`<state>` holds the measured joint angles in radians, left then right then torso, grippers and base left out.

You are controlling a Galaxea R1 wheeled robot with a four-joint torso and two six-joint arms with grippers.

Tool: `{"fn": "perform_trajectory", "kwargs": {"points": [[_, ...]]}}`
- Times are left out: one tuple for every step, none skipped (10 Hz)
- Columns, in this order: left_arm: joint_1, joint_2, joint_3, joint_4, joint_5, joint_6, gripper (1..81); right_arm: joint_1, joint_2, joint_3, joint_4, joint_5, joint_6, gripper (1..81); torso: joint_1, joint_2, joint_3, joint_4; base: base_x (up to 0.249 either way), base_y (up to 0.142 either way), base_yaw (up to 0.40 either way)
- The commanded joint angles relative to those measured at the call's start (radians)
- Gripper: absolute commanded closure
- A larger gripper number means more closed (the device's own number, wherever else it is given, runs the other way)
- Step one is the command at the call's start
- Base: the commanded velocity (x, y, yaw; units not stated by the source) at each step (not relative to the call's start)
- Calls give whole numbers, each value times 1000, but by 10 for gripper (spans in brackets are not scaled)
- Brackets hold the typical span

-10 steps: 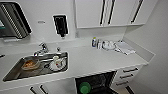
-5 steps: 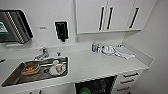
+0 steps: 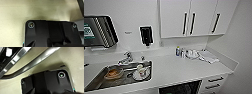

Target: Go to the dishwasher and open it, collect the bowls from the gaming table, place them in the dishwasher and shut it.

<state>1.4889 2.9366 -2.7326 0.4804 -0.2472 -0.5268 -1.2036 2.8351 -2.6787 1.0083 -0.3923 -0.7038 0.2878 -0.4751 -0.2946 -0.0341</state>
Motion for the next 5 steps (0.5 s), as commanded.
{"fn": "perform_trajectory", "kwargs": {"points": [[-35, -11, -4, -5, 36, -2, 10, 75, -17, -12, -8, -85, -5, 10, 63, -99, 0, 0, 0, 0, 0], [-35, -11, -4, -5, 36, -2, 10, 77, -17, -18, -10, -85, -5, 10, 86, -134, 0, 0, 0, 0, 0], [-35, -11, -4, -5, 36, -1, 10, 77, -17, -19, -10, -85, -6, 10, 107, -168, 0, 0, 0, 0, 0], [-37, -11, -4, -5, 36, -2, 10, 78, -15, -19, -17, -85, -5, 10, 130, -204, 0, 0, 0, 0, 0], [-38, -10, -4, -5, 36, -1, 10, 78, -17, -19, -28, -85, -3, 10, 156, -246, 0, 0, 0, 0, 0]]}}
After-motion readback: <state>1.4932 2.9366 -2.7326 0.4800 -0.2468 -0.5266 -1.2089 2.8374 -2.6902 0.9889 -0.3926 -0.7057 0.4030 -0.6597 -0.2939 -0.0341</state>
